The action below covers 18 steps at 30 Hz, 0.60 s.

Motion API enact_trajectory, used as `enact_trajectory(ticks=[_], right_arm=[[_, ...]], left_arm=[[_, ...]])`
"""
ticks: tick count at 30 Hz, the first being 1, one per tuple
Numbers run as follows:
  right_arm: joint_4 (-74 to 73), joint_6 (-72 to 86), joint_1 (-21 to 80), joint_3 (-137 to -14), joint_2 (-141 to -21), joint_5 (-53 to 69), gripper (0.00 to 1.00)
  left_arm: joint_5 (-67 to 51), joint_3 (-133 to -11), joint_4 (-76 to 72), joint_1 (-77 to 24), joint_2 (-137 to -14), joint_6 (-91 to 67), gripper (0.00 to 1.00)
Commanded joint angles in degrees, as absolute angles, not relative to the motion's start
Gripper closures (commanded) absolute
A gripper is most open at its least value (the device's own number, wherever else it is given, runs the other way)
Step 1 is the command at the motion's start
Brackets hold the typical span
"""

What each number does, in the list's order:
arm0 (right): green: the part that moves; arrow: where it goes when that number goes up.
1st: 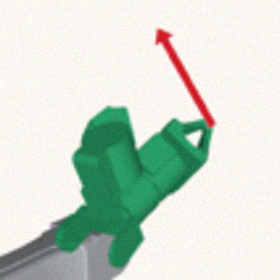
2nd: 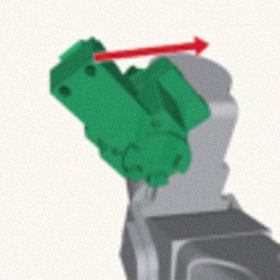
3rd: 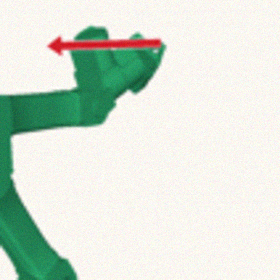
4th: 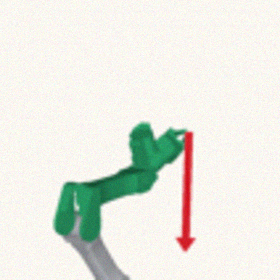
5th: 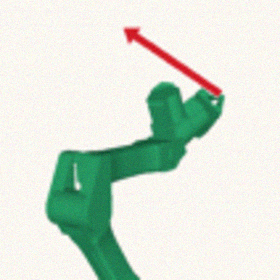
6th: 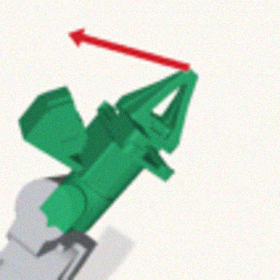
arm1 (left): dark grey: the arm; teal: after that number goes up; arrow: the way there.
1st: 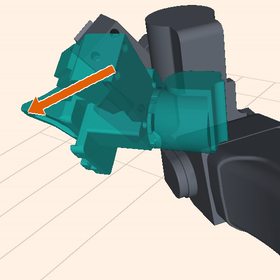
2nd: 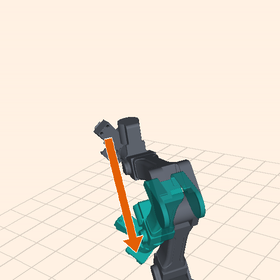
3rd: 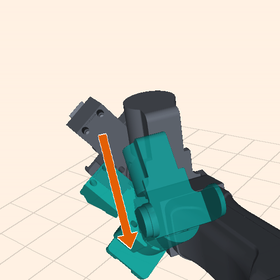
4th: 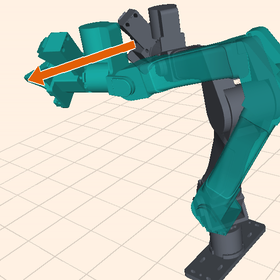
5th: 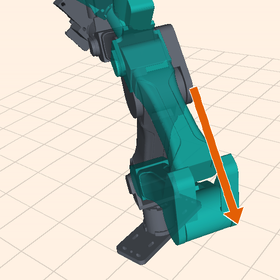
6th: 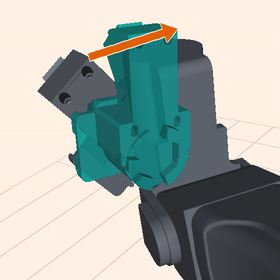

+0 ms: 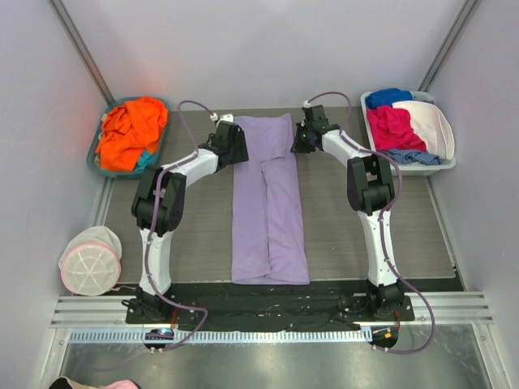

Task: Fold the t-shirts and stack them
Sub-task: Fold the tshirt

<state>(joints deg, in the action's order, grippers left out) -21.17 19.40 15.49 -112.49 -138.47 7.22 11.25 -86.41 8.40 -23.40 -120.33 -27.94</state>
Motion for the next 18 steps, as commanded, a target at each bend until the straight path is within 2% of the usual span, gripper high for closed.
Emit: enact_trajectory(ticks=[1,10,18], right_arm=[[-24.9,18.5,14.9,-110.8,-138.0,6.3,0.99],[-24.7,18.8,14.5,-110.5,-138.2,6.6,0.99],[-24.7,18.9,14.2,-110.4,-138.3,6.5,0.99]], left_arm=[[8.3,-93.1,7.6,-20.7,-123.3,-25.9,0.35],[5.5,-104.6,11.4,-18.6,-132.1,-25.7,0.41],[3.1,-107.6,11.7,-18.6,-136.1,-27.4,0.50]])
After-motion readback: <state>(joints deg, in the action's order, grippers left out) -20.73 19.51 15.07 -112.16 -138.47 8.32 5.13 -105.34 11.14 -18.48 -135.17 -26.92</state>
